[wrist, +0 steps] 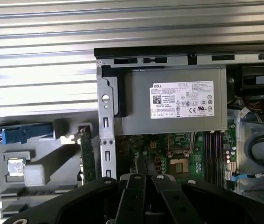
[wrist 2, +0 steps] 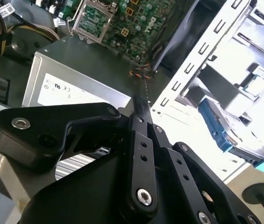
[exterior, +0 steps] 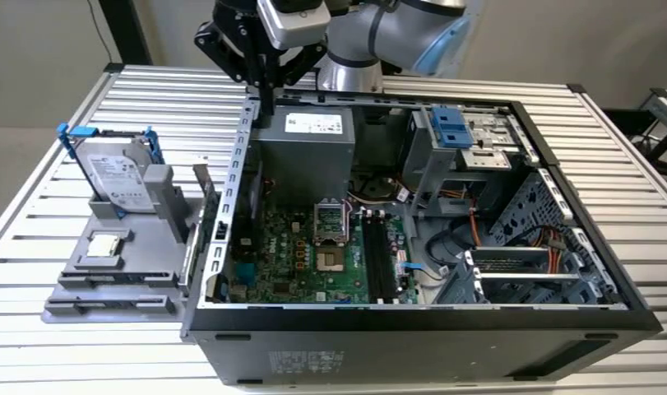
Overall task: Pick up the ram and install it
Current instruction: 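Reach for the ram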
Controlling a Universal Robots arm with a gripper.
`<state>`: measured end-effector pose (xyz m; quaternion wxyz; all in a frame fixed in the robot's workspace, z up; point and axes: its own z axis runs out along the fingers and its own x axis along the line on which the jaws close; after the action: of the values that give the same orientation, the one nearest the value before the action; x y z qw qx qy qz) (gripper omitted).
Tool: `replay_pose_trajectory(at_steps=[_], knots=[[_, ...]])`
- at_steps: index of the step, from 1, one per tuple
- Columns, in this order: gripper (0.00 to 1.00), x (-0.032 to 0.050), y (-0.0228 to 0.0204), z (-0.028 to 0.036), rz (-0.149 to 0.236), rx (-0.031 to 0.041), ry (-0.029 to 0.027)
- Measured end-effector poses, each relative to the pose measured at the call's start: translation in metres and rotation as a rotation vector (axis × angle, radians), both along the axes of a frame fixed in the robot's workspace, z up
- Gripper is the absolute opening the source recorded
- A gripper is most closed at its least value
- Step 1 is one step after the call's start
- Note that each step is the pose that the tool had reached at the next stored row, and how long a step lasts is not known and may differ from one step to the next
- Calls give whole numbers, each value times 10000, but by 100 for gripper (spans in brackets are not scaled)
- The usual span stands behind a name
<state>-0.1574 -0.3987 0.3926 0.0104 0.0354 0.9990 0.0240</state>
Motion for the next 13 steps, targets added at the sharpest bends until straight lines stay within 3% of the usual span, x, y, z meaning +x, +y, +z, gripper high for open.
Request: replay_pose_trajectory(at_steps=[13], knots=[[0,-304,0,0,-1,0,0]])
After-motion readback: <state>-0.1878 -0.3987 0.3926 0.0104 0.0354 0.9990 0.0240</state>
